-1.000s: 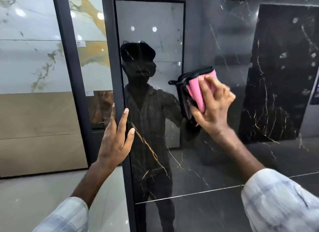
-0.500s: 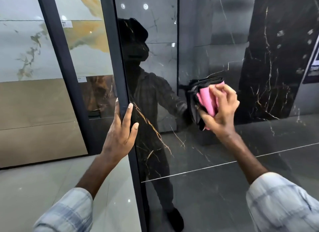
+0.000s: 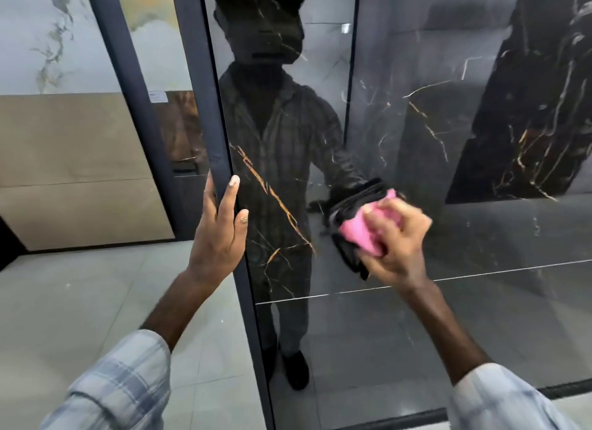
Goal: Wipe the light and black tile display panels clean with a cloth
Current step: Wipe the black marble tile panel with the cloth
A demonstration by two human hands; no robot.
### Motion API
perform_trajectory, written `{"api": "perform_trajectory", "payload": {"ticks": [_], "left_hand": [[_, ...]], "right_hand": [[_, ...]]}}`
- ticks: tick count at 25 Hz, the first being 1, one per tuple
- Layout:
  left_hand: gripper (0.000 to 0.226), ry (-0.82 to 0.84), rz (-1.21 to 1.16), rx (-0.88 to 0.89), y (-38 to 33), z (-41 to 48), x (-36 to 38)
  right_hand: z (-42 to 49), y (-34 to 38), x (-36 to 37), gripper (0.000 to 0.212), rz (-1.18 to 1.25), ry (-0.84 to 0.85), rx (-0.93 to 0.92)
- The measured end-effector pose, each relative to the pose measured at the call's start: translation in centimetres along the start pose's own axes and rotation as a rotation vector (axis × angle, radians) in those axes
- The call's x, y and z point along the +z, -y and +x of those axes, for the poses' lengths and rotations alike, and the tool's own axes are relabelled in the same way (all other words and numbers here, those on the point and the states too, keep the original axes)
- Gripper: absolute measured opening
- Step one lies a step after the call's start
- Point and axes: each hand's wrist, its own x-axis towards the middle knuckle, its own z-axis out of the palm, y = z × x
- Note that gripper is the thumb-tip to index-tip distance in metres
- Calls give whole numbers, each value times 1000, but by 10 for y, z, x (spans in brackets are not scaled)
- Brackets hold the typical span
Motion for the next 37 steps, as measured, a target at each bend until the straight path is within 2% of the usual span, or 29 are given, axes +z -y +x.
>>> {"api": "perform_trajectory", "payload": {"ticks": [2,4,5,6,8,9,10,11,13,15,16,17,20,22,25,27,30,32,34,36,37], "left_hand": [[53,9,33,10,3,-2,0],[53,-5,22,38,1,-5,-3],[53,-33,6,77,-1,-4,-7],[54,-75,-3,137,-3,0,-12],[57,-160,4,248,-10,21,-22],[58,-183,13,274,-16,35,-29],[59,-199,17,276,-20,49,-35],[60,-213,18,279,-22,62,-41],[60,-219,11,308,-20,86,-54],[62,-191,-21,323,-16,100,-60],[62,-171,-36,320,-13,103,-59],[63,-143,-49,319,-11,103,-56],[62,-67,-104,315,-1,95,-46],[60,-48,-126,300,4,89,-43],[57,-74,-126,299,5,94,-44],[52,-119,-132,327,4,105,-46],[49,-174,-135,373,2,126,-54],[49,-209,-117,388,0,135,-60],[50,-215,-113,400,0,141,-65],[52,-189,-141,405,0,144,-67],[53,-170,-164,400,0,145,-67]], "right_hand": [[6,-12,-5,64,49,-120,236],[-21,8,13,56,-41,-89,244],[-43,24,27,50,-106,-27,119],[-59,43,41,48,-148,77,-88],[-75,74,61,55,-161,342,-464],[-69,80,67,57,-161,401,-551],[-52,81,68,55,-163,375,-574],[-29,79,66,49,-168,289,-528],[16,68,54,37,-193,72,-310],[38,69,50,39,-205,-59,-87],[34,78,55,43,-214,-85,-47],[19,88,66,46,-232,-75,-80],[-44,108,91,53,-265,176,-469],[-50,106,87,48,-240,297,-571],[11,102,76,37,-202,181,-477],[72,99,68,43,-210,38,-389],[117,104,63,47,-219,-54,-251],[87,112,73,49,-257,-43,-272],[56,110,74,49,-281,58,-388],[70,93,63,47,-269,112,-459],[91,82,53,48,-280,84,-434]]}}
